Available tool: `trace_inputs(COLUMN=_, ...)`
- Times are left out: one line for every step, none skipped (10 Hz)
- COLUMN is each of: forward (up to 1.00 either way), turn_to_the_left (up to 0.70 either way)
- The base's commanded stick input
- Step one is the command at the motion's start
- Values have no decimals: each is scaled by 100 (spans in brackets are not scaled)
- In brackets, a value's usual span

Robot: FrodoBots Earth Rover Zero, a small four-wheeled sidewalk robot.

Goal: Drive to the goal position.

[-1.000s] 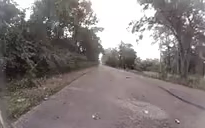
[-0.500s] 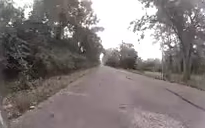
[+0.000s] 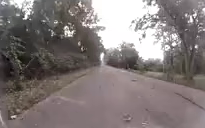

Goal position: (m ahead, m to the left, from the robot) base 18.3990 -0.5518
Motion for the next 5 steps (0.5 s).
trace_inputs(forward=70, turn_to_the_left=0)
trace_inputs(forward=70, turn_to_the_left=0)
trace_inputs(forward=70, turn_to_the_left=0)
trace_inputs(forward=70, turn_to_the_left=0)
trace_inputs(forward=70, turn_to_the_left=0)
